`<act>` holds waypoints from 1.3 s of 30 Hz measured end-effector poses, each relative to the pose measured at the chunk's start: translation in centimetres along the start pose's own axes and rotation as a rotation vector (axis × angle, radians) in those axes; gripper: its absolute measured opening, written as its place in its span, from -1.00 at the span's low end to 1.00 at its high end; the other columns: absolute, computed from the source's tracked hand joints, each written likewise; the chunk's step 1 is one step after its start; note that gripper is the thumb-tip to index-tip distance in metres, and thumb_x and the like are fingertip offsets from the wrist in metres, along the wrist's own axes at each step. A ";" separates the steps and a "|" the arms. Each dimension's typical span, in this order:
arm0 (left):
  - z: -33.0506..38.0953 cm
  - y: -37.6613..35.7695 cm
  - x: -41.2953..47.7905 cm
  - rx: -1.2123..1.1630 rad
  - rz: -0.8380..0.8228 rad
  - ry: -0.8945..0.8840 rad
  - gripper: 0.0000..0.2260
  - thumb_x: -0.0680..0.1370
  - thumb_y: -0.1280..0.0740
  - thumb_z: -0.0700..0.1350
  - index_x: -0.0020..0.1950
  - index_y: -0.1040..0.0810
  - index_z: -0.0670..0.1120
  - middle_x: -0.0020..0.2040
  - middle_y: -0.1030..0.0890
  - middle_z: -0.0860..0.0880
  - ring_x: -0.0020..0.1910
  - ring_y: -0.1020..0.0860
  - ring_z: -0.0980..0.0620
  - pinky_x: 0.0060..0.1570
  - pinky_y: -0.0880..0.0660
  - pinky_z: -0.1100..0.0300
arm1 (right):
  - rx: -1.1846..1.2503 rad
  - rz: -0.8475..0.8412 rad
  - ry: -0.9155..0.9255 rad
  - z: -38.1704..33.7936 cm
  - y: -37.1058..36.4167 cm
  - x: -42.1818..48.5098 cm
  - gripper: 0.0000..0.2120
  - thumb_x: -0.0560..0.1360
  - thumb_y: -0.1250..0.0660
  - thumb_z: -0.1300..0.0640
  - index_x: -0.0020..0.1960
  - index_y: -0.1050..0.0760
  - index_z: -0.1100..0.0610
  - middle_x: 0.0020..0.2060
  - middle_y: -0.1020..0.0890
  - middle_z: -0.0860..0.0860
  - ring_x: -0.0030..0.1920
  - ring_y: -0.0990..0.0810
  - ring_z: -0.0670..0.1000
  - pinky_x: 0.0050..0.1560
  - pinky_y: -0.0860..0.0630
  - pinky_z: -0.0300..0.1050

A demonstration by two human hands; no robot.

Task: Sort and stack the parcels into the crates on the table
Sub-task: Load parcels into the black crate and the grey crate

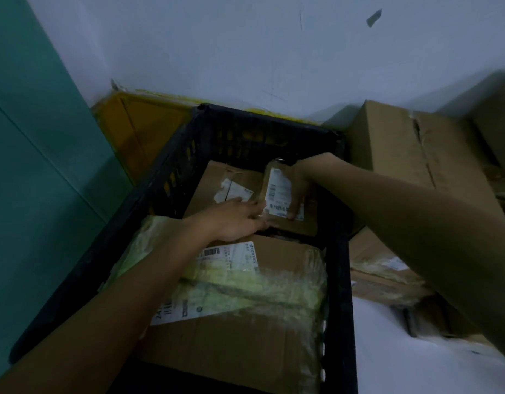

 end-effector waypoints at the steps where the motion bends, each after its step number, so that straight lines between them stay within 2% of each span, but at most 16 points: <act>1: 0.1 -0.1 0.1 0.006 -0.018 -0.006 -0.47 0.58 -0.06 0.22 0.52 -0.02 0.18 0.56 -0.03 0.05 0.53 0.02 0.00 0.46 0.00 0.00 | -0.037 0.029 0.011 0.0 -0.1 0.2 0.13 0.14 -0.59 -0.20 0.52 -0.09 0.10 0.39 -0.32 0.08 0.34 -0.36 0.17 0.28 -0.39 0.02; 6: 0.1 -0.6 0.7 -0.028 -0.131 0.014 -0.47 0.59 -0.05 0.21 0.52 0.01 0.15 0.55 -0.01 0.08 0.53 -0.02 0.01 0.46 0.01 0.06 | -0.040 0.068 0.056 -0.2 -0.5 0.3 0.10 0.18 -0.57 -0.20 0.51 -0.07 0.10 0.40 -0.31 0.08 0.35 -0.35 0.15 0.27 -0.34 -0.02; 9: -0.5 -1.4 1.5 0.028 -0.267 0.060 -0.47 0.58 -0.02 0.23 0.52 0.03 0.17 0.56 -0.04 0.03 0.50 -0.12 -0.06 0.44 -0.11 -0.03 | -0.029 0.042 0.052 -0.9 -2.2 1.0 0.24 0.03 -0.58 -0.29 0.52 -0.05 0.08 0.41 -0.31 0.06 0.36 -0.33 0.16 0.36 -0.32 0.02; 11: -0.8 -1.3 1.7 0.015 -0.277 0.087 -0.48 0.56 -0.01 0.25 0.50 -0.08 0.17 0.53 -0.15 0.01 0.46 -0.20 -0.08 0.41 -0.16 -0.07 | -0.007 0.071 0.075 -1.5 -3.3 1.6 0.26 0.06 -0.60 -0.23 0.54 0.04 0.08 0.45 -0.24 0.10 0.40 -0.27 0.18 0.39 -0.30 0.06; 13: -0.5 -1.1 1.5 0.025 -0.205 0.065 -0.42 0.51 0.02 0.28 0.49 -0.19 0.09 0.52 -0.17 -0.01 0.47 -0.18 -0.08 0.42 -0.13 -0.13 | -0.036 0.139 0.100 -2.5 -3.9 2.2 0.16 0.20 -0.58 -0.13 0.54 0.05 0.15 0.47 -0.19 0.15 0.44 -0.22 0.20 0.41 -0.25 0.08; 16: -0.1 -1.2 1.5 0.128 -0.110 -0.020 -0.21 0.38 0.13 0.38 0.53 -0.08 0.02 0.56 0.05 -0.01 0.53 0.07 -0.08 0.45 0.04 -0.16 | -0.121 0.158 0.082 -3.1 -3.8 2.5 0.19 0.24 -0.54 -0.14 0.55 0.18 0.18 0.49 -0.12 0.20 0.47 -0.16 0.24 0.43 -0.19 0.23; 17: -0.2 -1.2 1.6 0.167 -0.093 -0.029 -0.24 0.41 0.17 0.37 0.54 -0.02 0.03 0.56 0.10 0.01 0.54 0.11 -0.06 0.46 0.06 -0.16 | -0.127 0.151 0.077 -3.1 -3.7 2.5 0.21 0.25 -0.53 -0.15 0.54 0.22 0.17 0.50 -0.10 0.21 0.47 -0.14 0.25 0.42 -0.18 0.27; 19: -0.3 -0.9 1.2 0.168 -0.028 -0.012 -0.44 0.57 0.11 0.25 0.54 0.08 0.09 0.55 0.14 0.08 0.53 0.15 -0.01 0.46 0.09 -0.16 | -0.142 0.150 0.086 -2.9 -3.7 2.5 0.21 0.27 -0.52 -0.17 0.54 0.27 0.15 0.51 -0.05 0.21 0.48 -0.10 0.26 0.42 -0.16 0.29; 24: 1.5 1.2 -1.1 0.135 0.229 -0.082 -0.51 0.62 -0.02 0.13 0.53 -0.08 0.02 0.55 -0.09 0.02 0.53 0.00 0.00 0.44 0.03 -0.03 | 0.009 0.181 0.179 -2.6 -3.1 1.2 0.18 0.28 -0.51 -0.20 0.54 0.23 0.10 0.52 -0.07 0.16 0.48 -0.14 0.22 0.43 -0.22 0.10; 27: 1.5 2.1 -2.2 0.131 0.352 -0.077 -0.51 0.62 -0.04 0.12 0.52 -0.14 -0.01 0.53 -0.16 0.00 0.52 -0.07 0.01 0.45 -0.03 -0.01 | 0.078 0.380 0.300 -2.6 0.7 -1.8 0.11 0.32 -0.50 -0.16 0.55 0.19 0.08 0.52 -0.09 0.13 0.47 -0.17 0.20 0.35 -0.32 0.09; 31: 3.1 3.7 -3.8 0.013 0.478 -0.103 -0.53 0.62 -0.07 0.12 0.50 -0.20 -0.01 0.50 -0.24 -0.01 0.47 -0.19 -0.01 0.42 -0.16 -0.05 | 0.253 0.629 0.415 -0.2 4.9 -7.4 0.04 0.34 -0.50 -0.09 0.56 0.08 0.12 0.51 -0.14 0.12 0.48 -0.17 0.15 0.41 -0.25 0.06; 34: 5.6 4.6 -4.4 -0.090 0.507 -0.133 -0.49 0.60 -0.07 0.16 0.52 -0.14 0.03 0.52 -0.20 0.02 0.48 -0.18 0.01 0.43 -0.15 -0.05 | 0.388 0.720 0.413 3.3 5.7 -11.8 0.00 0.37 -0.48 -0.09 0.55 0.09 0.09 0.52 -0.12 0.10 0.50 -0.14 0.11 0.44 -0.19 -0.03; 39: 12.6 4.6 -5.1 -0.130 0.590 -0.337 -0.42 0.56 -0.17 0.17 0.52 -0.11 0.03 0.52 -0.18 0.00 0.49 -0.15 0.03 0.43 -0.18 -0.02 | 0.485 0.854 0.296 12.0 3.1 -17.8 -0.08 0.40 -0.44 -0.11 0.55 0.02 0.08 0.51 -0.17 0.07 0.49 -0.15 0.08 0.41 -0.15 -0.09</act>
Point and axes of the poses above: each hand's wrist, its own x-axis towards the middle knuckle, its own y-axis out of the back of the hand, z = x × y, the point moved 6 cm from there along x, towards the middle knuckle
